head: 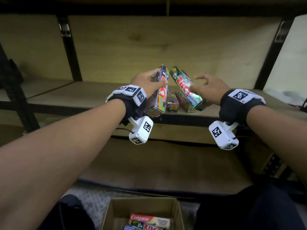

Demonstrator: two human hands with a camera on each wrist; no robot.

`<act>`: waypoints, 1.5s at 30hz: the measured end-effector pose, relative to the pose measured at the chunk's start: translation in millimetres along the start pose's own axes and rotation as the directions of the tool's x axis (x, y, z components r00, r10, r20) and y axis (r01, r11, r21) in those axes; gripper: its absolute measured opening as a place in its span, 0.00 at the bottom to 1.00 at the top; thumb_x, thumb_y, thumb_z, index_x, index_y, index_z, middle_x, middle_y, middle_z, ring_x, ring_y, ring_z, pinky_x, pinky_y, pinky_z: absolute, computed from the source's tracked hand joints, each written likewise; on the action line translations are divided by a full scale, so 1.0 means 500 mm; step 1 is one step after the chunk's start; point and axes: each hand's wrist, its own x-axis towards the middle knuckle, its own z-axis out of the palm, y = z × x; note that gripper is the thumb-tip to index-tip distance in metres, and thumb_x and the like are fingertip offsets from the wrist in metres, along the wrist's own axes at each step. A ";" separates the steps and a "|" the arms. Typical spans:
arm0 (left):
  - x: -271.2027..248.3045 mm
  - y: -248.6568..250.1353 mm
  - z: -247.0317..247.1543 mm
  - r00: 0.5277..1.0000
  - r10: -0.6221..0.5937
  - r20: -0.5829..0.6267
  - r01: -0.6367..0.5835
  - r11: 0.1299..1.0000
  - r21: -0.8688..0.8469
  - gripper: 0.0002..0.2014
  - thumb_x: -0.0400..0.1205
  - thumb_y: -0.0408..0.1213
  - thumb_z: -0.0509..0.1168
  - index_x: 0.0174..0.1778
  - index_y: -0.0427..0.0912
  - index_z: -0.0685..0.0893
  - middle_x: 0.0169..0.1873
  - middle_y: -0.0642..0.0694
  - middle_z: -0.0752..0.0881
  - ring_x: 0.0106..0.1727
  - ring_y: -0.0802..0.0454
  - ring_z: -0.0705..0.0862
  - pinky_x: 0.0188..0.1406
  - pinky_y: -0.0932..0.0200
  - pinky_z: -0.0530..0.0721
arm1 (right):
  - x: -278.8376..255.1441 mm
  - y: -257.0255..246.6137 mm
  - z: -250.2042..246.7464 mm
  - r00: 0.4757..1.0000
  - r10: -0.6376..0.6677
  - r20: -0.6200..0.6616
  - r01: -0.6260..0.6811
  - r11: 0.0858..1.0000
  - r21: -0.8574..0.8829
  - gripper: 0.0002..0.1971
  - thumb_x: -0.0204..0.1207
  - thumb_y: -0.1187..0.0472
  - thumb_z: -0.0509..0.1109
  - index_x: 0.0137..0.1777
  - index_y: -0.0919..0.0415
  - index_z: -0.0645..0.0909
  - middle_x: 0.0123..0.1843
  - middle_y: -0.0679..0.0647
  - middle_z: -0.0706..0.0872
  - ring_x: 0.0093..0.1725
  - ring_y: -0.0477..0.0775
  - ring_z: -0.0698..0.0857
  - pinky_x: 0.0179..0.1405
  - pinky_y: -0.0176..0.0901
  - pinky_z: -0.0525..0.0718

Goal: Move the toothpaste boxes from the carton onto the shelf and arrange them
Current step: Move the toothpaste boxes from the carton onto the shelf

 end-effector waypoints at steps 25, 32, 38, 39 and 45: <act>0.258 -0.098 0.172 0.977 -0.160 0.140 0.084 0.895 0.438 0.31 0.68 0.76 0.59 0.53 0.59 0.89 0.42 0.52 0.90 0.44 0.49 0.88 0.53 0.57 0.85 | 0.197 0.171 0.027 0.999 0.023 0.024 -0.006 0.840 -0.542 0.13 0.78 0.40 0.66 0.60 0.37 0.86 0.71 0.49 0.83 0.48 0.54 0.82 0.46 0.39 0.77; 0.222 -0.083 0.155 0.975 -0.137 0.173 0.040 0.880 0.474 0.16 0.81 0.61 0.59 0.44 0.51 0.79 0.44 0.46 0.83 0.42 0.47 0.78 0.39 0.60 0.78 | 0.158 0.166 0.010 0.999 0.025 0.031 -0.003 0.822 -0.569 0.13 0.82 0.48 0.62 0.60 0.40 0.86 0.61 0.52 0.88 0.43 0.54 0.84 0.41 0.38 0.76; 0.137 -0.059 0.128 0.989 -0.083 0.121 0.031 0.923 0.383 0.07 0.80 0.52 0.66 0.44 0.54 0.83 0.44 0.47 0.86 0.43 0.48 0.81 0.52 0.57 0.82 | 0.084 0.136 -0.019 0.998 0.018 0.054 0.018 0.798 -0.602 0.13 0.77 0.56 0.61 0.50 0.38 0.85 0.52 0.53 0.87 0.45 0.56 0.85 0.44 0.43 0.85; 0.121 -0.056 0.121 0.990 -0.068 0.123 0.018 0.928 0.373 0.08 0.80 0.51 0.67 0.46 0.52 0.86 0.45 0.46 0.87 0.45 0.49 0.82 0.53 0.58 0.82 | 0.069 0.130 -0.021 0.999 0.016 0.051 0.019 0.796 -0.605 0.11 0.77 0.56 0.62 0.49 0.38 0.84 0.51 0.53 0.86 0.45 0.57 0.86 0.43 0.43 0.85; 0.033 -0.054 0.084 0.988 -0.039 0.148 -0.008 0.953 0.302 0.13 0.80 0.46 0.70 0.58 0.48 0.88 0.54 0.53 0.89 0.51 0.56 0.85 0.51 0.64 0.79 | -0.009 0.123 -0.015 0.998 0.054 0.045 -0.021 0.843 -0.538 0.07 0.77 0.56 0.67 0.50 0.41 0.81 0.42 0.47 0.79 0.42 0.54 0.84 0.39 0.41 0.80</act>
